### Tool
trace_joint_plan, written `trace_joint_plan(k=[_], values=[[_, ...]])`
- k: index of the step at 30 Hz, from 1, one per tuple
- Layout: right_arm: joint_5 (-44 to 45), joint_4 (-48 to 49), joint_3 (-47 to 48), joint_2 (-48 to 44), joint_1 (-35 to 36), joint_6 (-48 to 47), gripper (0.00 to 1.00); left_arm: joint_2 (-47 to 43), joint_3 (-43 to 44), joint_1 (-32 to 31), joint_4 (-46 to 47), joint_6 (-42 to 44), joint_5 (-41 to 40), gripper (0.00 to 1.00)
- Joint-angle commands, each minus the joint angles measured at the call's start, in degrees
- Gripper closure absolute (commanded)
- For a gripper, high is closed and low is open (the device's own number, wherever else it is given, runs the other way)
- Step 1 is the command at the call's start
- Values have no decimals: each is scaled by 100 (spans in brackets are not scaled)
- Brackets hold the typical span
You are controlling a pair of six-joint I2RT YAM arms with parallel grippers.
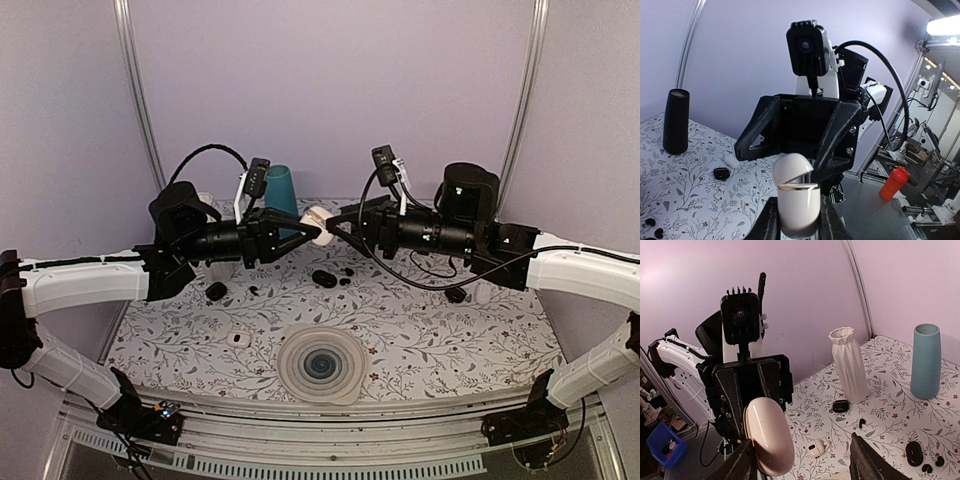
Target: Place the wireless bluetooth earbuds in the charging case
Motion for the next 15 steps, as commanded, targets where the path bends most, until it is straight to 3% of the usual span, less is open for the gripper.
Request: trace_joint_plan(k=[1,7,15], values=[[-30,95,-20,-174,-59,34,40,26,60,-11,238,3,257,100],[-163,63,31,-144,-59,15,47,20,52,-14,263,1,303,100],[-986,68,191,47,-49,-29,52,8,47,-12,212,1,146,100]])
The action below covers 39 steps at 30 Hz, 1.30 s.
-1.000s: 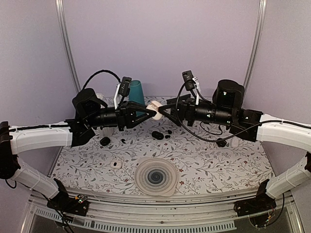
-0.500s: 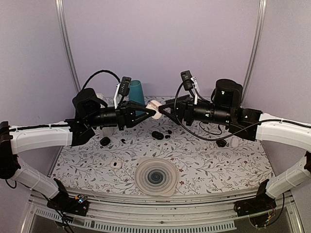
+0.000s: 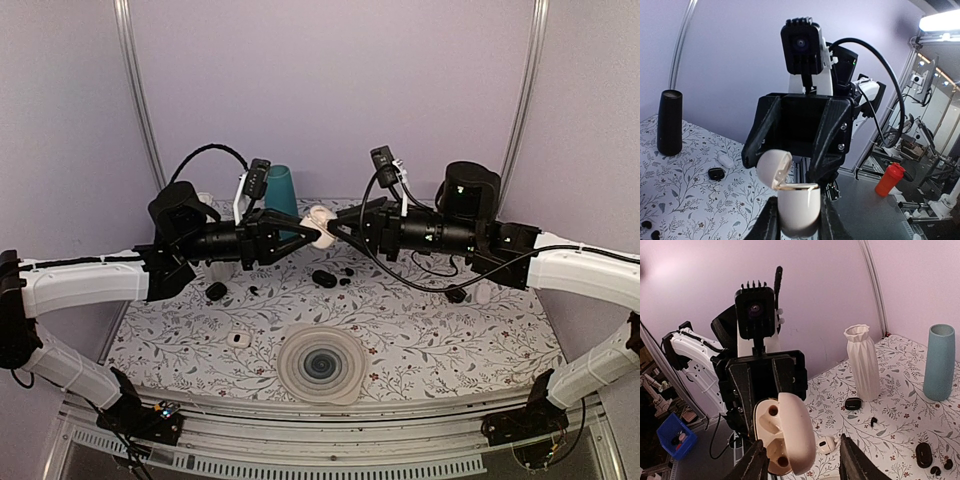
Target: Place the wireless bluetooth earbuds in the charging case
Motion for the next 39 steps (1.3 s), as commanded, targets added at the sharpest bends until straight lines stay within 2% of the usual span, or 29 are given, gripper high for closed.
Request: trace_joint_plan(k=[1,14,19,24,29,34,35,39], values=[[-572,30,217,103,-4,5,53,4,51,-10,151,1,-41,100],[-521,11,307,71,-17,141,76,-6,31,-14,240,10,44,100],[-541,-67,366,133,-19,147,77,-32,12,-16,359,1,131,100],[-563,-158,442,205,-18,99,71,-34,16,-25,407,20,195,100],[-563,-175,480,215,-11,98,72,-37,-1,-23,421,20,209,100],[-564,-167,492,194,-15,107,80,-43,-27,-22,430,18,200,100],[-568,-163,491,185,-14,111,85,-42,-34,-25,423,20,196,100],[-562,-150,495,139,-17,116,93,-54,-49,-19,421,18,165,88]])
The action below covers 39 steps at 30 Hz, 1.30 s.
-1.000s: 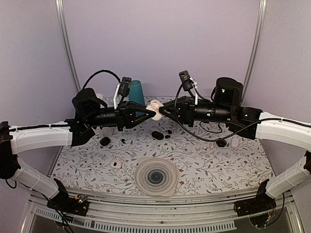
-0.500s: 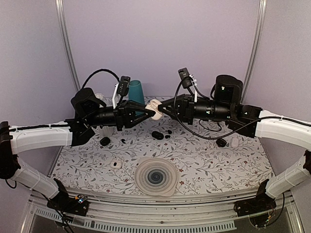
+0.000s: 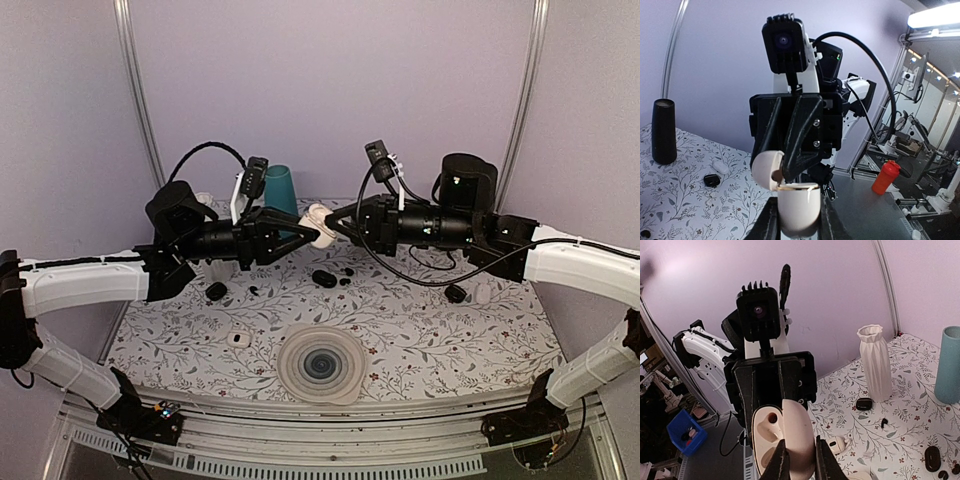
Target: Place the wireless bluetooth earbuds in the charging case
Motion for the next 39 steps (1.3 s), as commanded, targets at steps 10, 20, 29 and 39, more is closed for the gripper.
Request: trace_joint_plan(k=[10,20,29,39], values=[[-25,-24,195,-148,1,-78,95,-49,-65,-15,179,49,54,72],[14,-256,273,-152,-1,-271,95,-50,-12,-20,-31,199,171,60],[-59,-466,521,-87,0,-423,95,-9,40,-31,-83,243,306,69],[-158,-596,625,10,-8,-505,95,4,107,-52,-204,337,357,82]])
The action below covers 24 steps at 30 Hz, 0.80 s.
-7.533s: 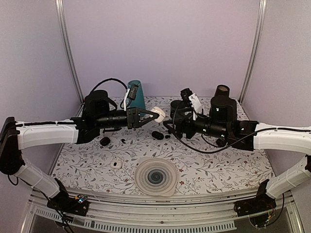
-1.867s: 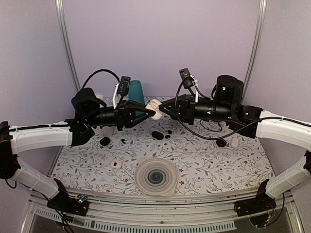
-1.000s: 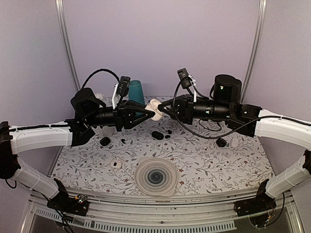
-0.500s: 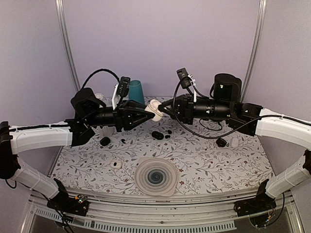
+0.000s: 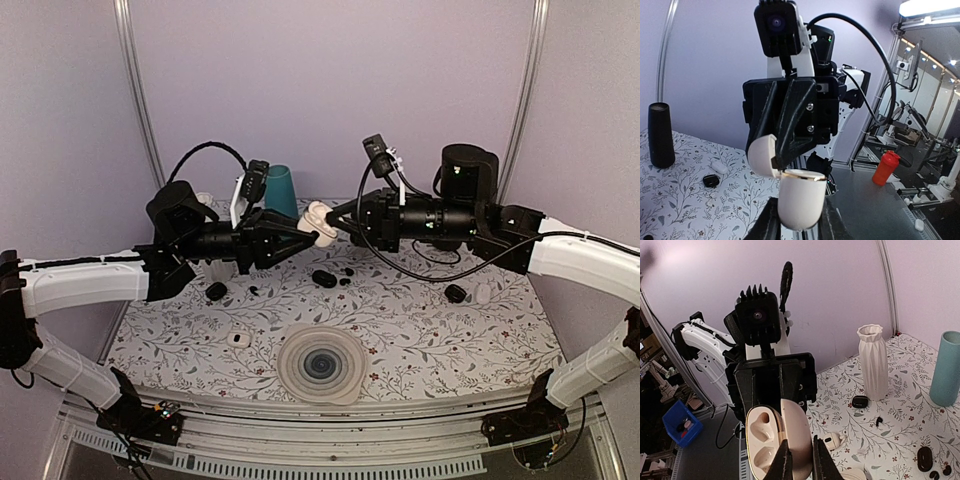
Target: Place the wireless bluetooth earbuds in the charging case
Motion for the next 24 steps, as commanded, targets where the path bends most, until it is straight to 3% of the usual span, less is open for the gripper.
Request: trace_joint_plan(k=[1,4,11,24], values=[[-149,26,256,34,-9,-88,95,-3,100,-46,-124,79,99,80],[-219,7,266,75,-14,-88,95,-20,96,-50,-111,93,110,72],[-350,-54,358,180,-30,-114,95,-36,110,-84,-118,119,214,79],[-579,-353,655,461,-45,-210,95,-83,101,-112,-243,218,154,79]])
